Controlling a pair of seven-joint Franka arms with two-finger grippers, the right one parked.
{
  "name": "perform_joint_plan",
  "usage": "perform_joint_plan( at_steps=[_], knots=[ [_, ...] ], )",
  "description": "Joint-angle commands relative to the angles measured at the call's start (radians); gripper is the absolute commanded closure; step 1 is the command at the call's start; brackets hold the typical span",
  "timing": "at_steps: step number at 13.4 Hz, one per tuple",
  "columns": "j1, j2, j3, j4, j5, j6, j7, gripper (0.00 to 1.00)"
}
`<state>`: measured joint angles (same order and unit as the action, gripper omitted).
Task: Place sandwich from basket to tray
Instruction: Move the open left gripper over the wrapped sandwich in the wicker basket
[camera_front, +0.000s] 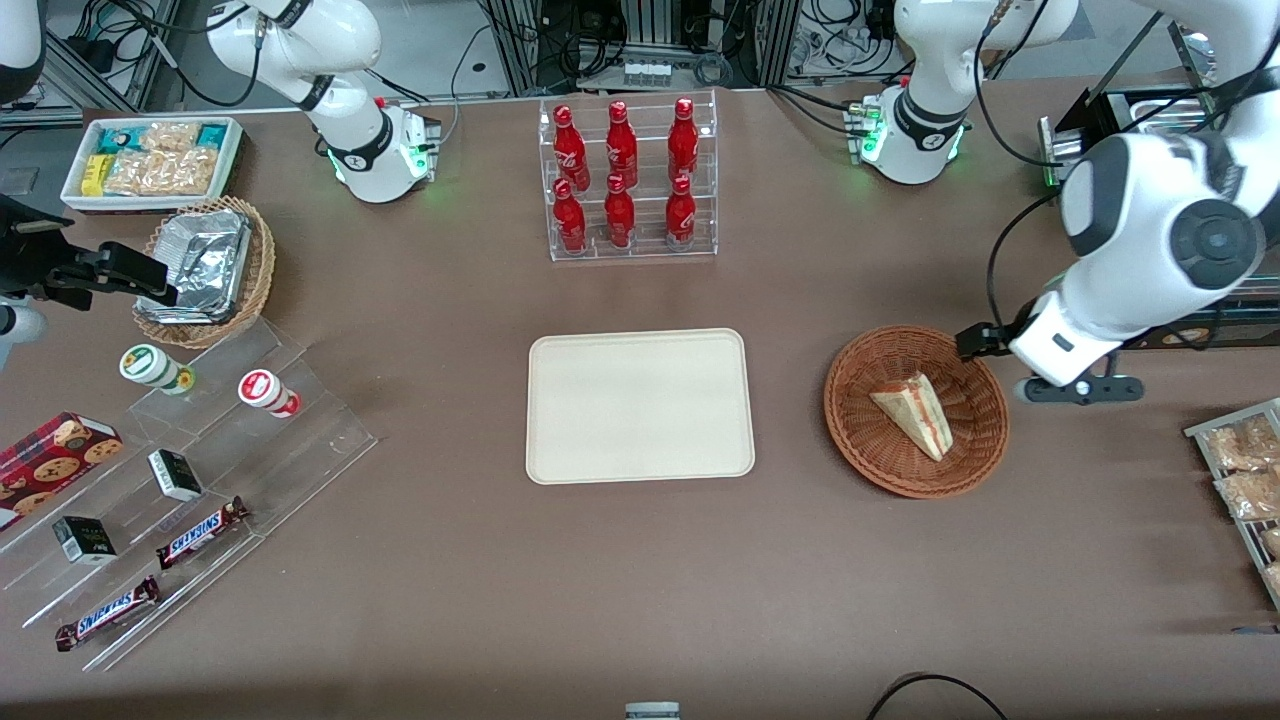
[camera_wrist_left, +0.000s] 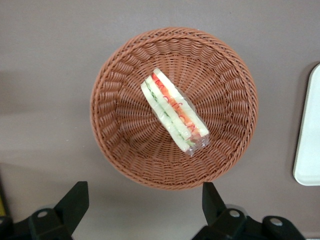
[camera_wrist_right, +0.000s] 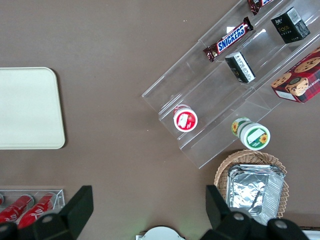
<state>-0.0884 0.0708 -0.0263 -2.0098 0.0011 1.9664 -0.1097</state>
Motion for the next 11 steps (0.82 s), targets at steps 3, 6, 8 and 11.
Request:
perform_joint_plan(
  at_steps=[3, 6, 8, 11],
  knots=[
    [-0.040, -0.039, 0.006, -0.182, -0.004, 0.224, -0.118, 0.00],
    [-0.045, -0.017, 0.000, -0.190, -0.004, 0.253, -0.282, 0.00],
    [-0.045, 0.001, -0.017, -0.190, -0.003, 0.281, -0.408, 0.00],
    [-0.045, 0.035, -0.026, -0.188, 0.002, 0.327, -0.569, 0.00]
  ],
)
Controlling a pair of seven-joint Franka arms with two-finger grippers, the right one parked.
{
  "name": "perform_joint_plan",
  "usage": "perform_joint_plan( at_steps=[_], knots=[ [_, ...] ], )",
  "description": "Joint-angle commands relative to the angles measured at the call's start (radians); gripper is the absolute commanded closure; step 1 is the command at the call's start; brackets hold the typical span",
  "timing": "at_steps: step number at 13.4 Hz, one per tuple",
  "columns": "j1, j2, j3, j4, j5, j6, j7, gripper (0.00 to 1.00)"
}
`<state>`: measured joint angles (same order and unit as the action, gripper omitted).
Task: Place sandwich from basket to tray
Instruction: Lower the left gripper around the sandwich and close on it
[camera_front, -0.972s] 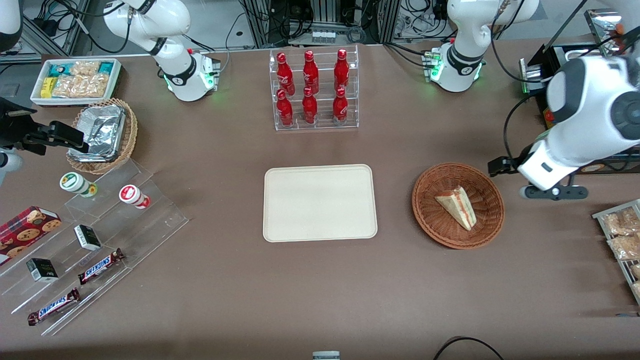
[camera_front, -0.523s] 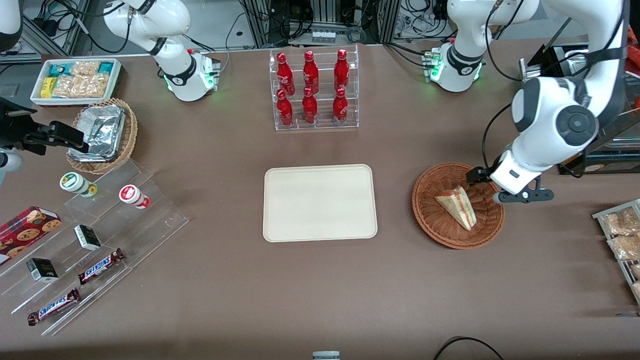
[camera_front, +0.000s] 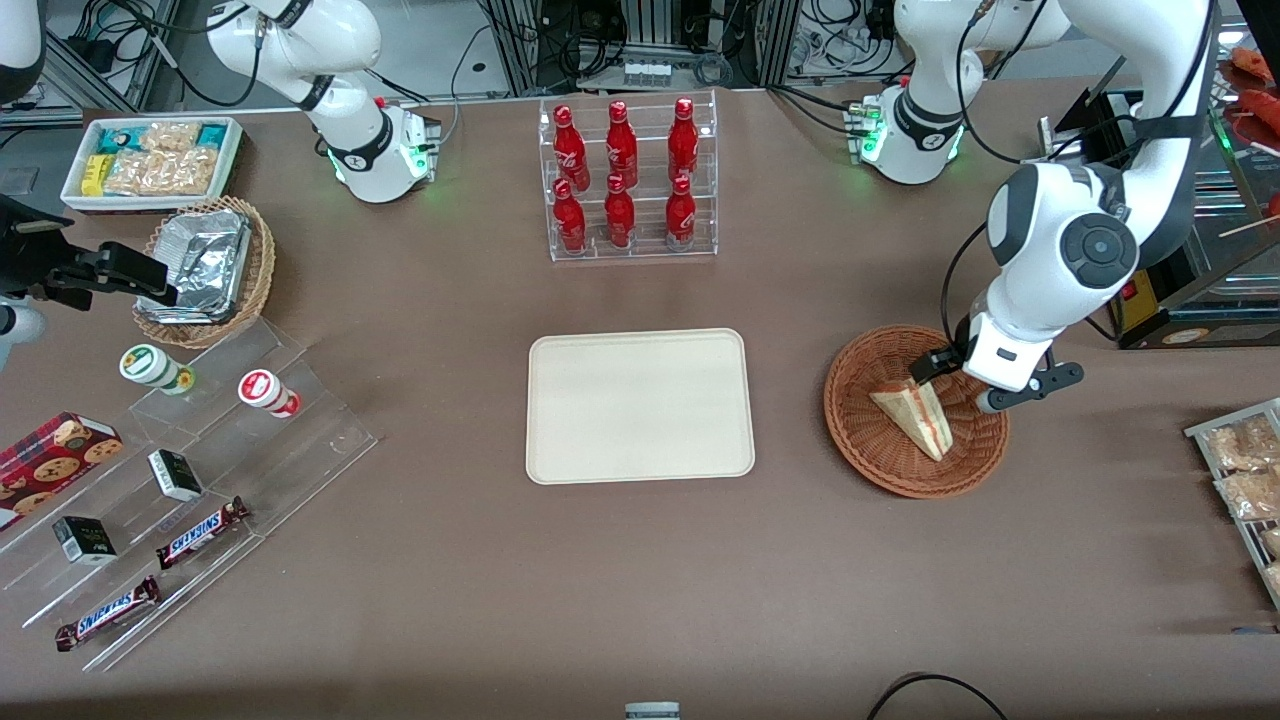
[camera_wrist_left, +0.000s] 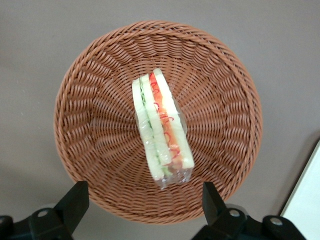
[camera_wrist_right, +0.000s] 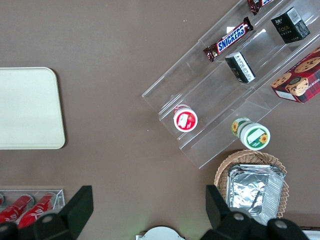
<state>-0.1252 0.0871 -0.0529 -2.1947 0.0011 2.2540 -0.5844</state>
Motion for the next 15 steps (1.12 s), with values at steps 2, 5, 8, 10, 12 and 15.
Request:
perform_joint_plan(
  at_steps=[2, 5, 8, 10, 12, 15],
  knots=[
    [-0.008, 0.042, -0.002, -0.008, 0.002, 0.088, -0.205, 0.00],
    [-0.008, 0.088, -0.002, -0.008, 0.002, 0.169, -0.401, 0.00],
    [-0.008, 0.118, -0.005, -0.008, 0.002, 0.190, -0.460, 0.00],
    [-0.008, 0.141, -0.005, -0.008, 0.003, 0.190, -0.460, 0.00],
    [-0.008, 0.151, -0.005, -0.008, 0.005, 0.188, -0.460, 0.00],
    [-0.008, 0.175, -0.005, -0.007, 0.005, 0.187, -0.460, 0.00]
  ],
)
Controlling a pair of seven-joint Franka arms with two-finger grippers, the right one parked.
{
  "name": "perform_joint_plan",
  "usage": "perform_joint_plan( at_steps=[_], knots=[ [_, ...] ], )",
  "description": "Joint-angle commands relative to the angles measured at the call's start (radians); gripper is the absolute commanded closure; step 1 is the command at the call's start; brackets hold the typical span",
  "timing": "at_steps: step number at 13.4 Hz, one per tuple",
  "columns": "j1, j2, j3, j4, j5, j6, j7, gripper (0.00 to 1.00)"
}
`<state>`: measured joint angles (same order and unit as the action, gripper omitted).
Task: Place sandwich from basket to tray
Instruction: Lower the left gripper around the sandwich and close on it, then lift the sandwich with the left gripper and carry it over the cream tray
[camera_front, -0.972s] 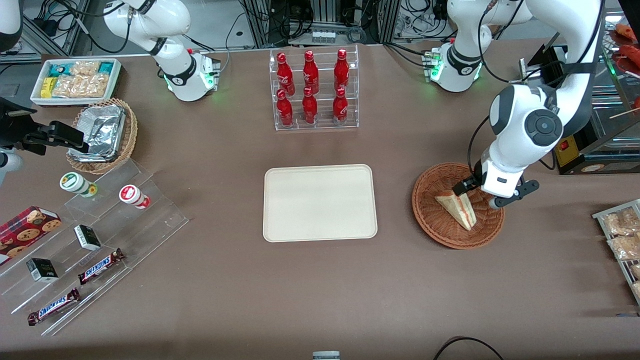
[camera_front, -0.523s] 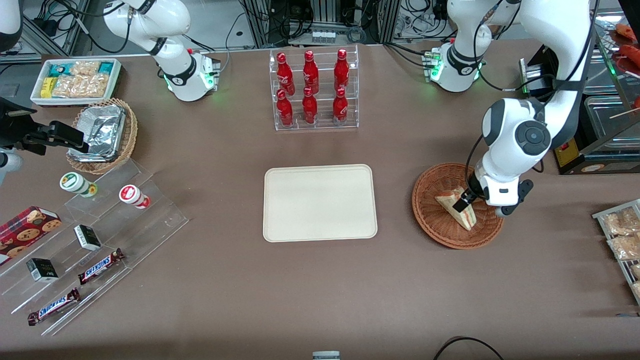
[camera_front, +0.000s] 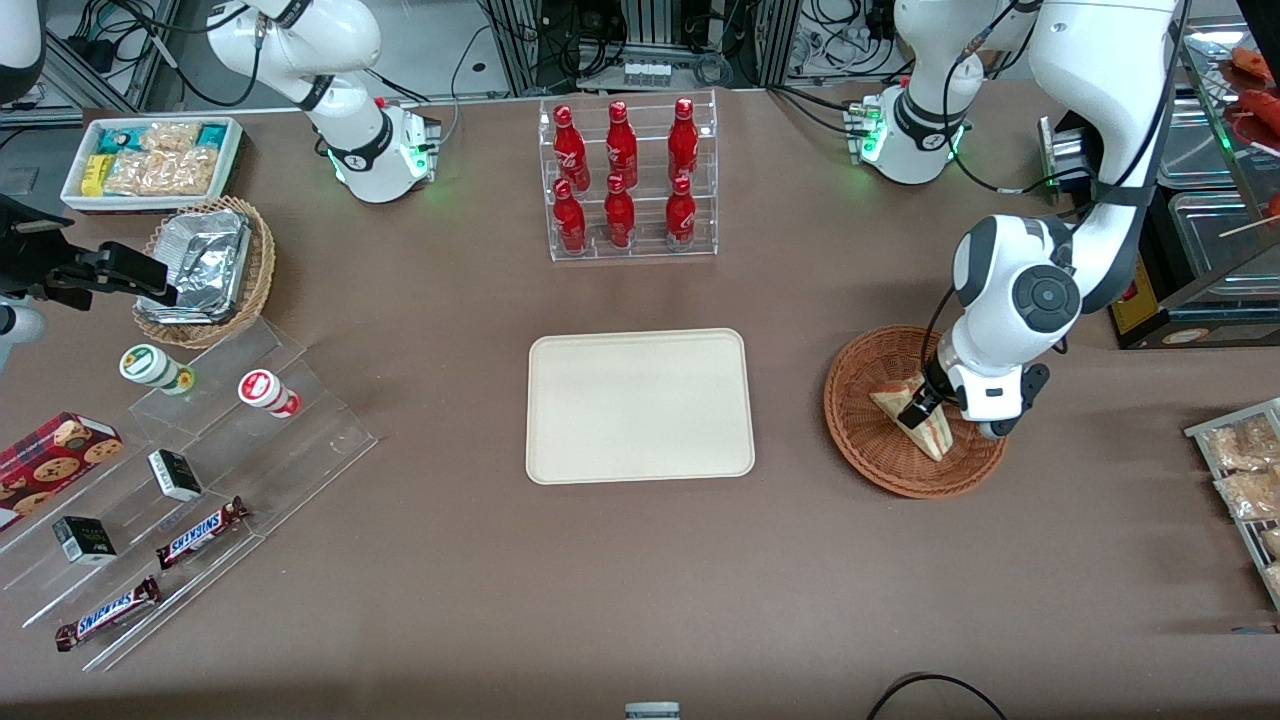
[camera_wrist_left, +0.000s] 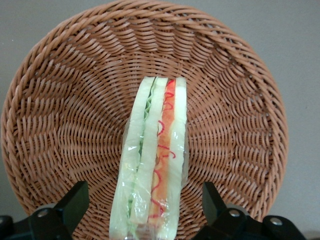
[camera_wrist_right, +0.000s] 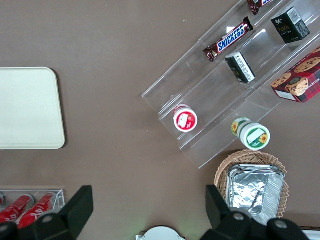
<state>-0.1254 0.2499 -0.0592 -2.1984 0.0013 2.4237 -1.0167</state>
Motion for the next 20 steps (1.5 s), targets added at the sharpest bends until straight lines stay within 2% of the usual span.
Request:
perform_joint_plan(
  at_steps=[1, 4, 5, 6, 7, 8, 15, 20],
  knots=[
    [-0.008, 0.022, -0.001, -0.001, 0.003, 0.017, -0.028, 0.00],
    [-0.008, 0.046, -0.002, 0.000, 0.003, 0.014, -0.030, 0.00],
    [-0.008, 0.046, -0.002, 0.003, 0.002, 0.011, -0.031, 0.08],
    [-0.008, 0.046, -0.002, 0.005, 0.002, 0.006, -0.031, 0.45],
    [-0.008, 0.046, -0.002, 0.008, 0.000, 0.000, -0.031, 0.92],
    [-0.007, 0.046, -0.002, 0.022, 0.000, -0.021, -0.026, 1.00],
    [-0.007, 0.040, -0.043, 0.210, 0.002, -0.290, 0.052, 1.00],
    [-0.008, 0.074, -0.169, 0.316, 0.003, -0.407, 0.194, 1.00]
  ],
)
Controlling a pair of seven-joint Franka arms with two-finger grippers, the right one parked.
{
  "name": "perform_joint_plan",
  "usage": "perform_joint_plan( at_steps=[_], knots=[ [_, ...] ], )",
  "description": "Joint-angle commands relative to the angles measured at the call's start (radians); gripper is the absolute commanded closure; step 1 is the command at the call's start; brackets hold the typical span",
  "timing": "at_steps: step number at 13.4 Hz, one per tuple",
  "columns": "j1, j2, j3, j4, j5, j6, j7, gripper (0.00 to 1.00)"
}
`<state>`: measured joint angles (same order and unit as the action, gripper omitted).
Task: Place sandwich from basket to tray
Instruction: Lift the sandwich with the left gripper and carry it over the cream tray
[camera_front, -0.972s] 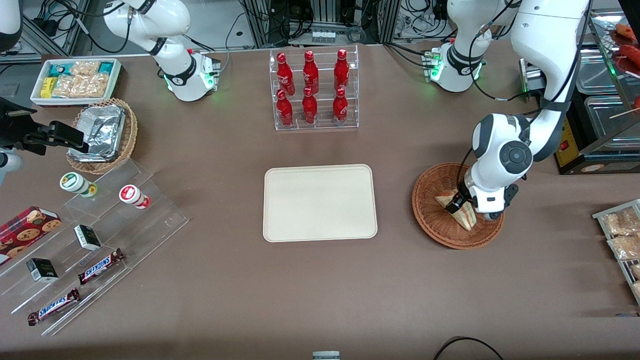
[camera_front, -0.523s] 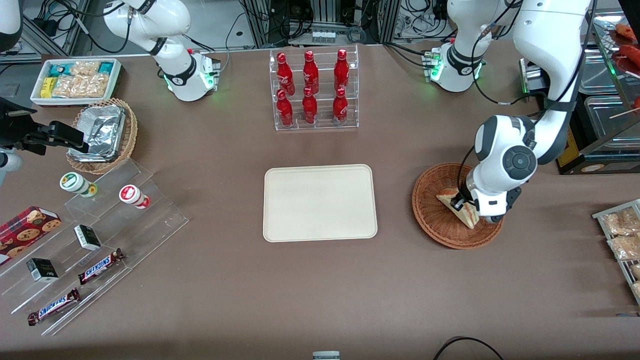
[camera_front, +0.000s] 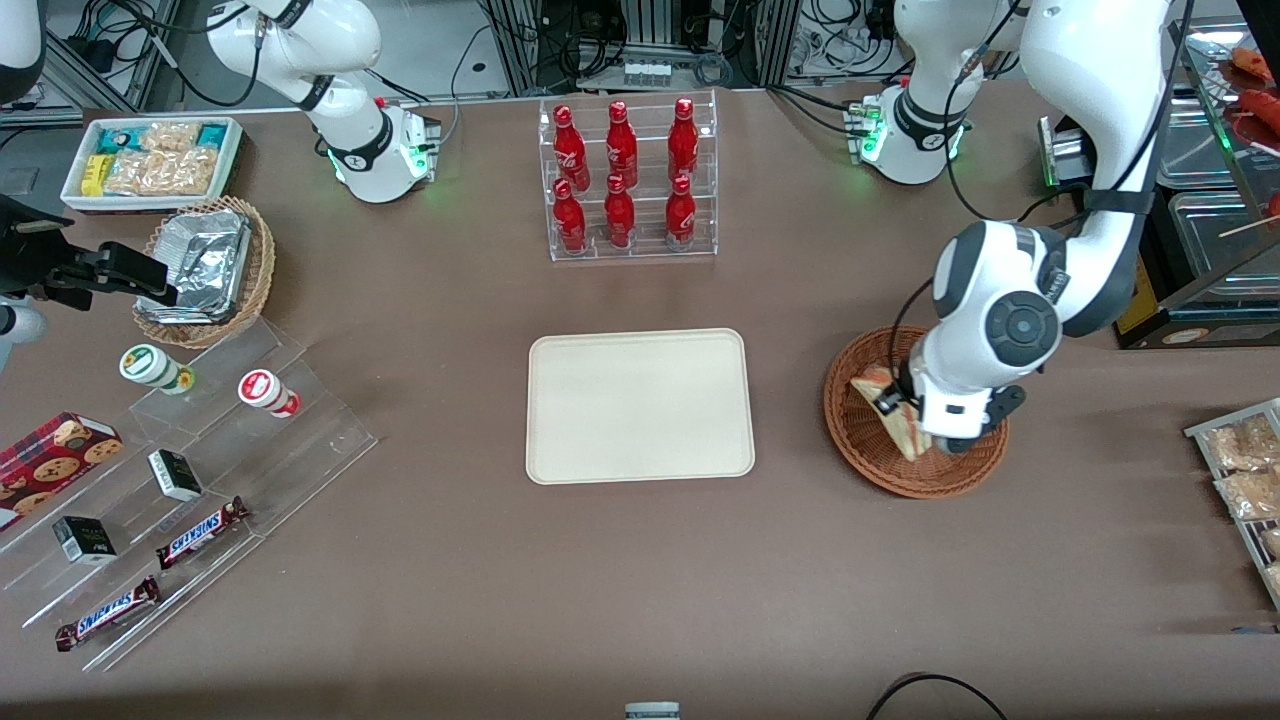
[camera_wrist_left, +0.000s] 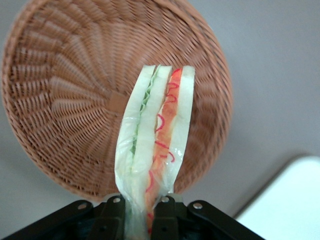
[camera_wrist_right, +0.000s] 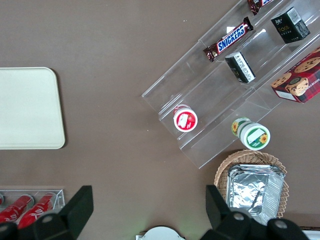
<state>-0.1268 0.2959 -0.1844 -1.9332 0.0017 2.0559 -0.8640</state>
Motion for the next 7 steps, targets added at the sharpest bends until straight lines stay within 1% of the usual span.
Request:
perform_joint_plan(
  at_steps=[1, 3, 4, 5, 6, 7],
  knots=[
    [-0.007, 0.041, -0.081, 0.077, 0.004, -0.039, 0.031, 1.00],
    [-0.008, 0.087, -0.153, 0.141, 0.011, -0.042, 0.017, 1.00],
    [-0.025, 0.112, -0.190, 0.173, 0.041, -0.040, 0.001, 1.00],
    [-0.078, 0.149, -0.193, 0.213, 0.090, -0.039, -0.032, 1.00],
    [-0.123, 0.191, -0.193, 0.262, 0.118, -0.040, -0.083, 1.00],
    [-0.161, 0.234, -0.193, 0.298, 0.126, -0.039, -0.134, 1.00]
  ],
)
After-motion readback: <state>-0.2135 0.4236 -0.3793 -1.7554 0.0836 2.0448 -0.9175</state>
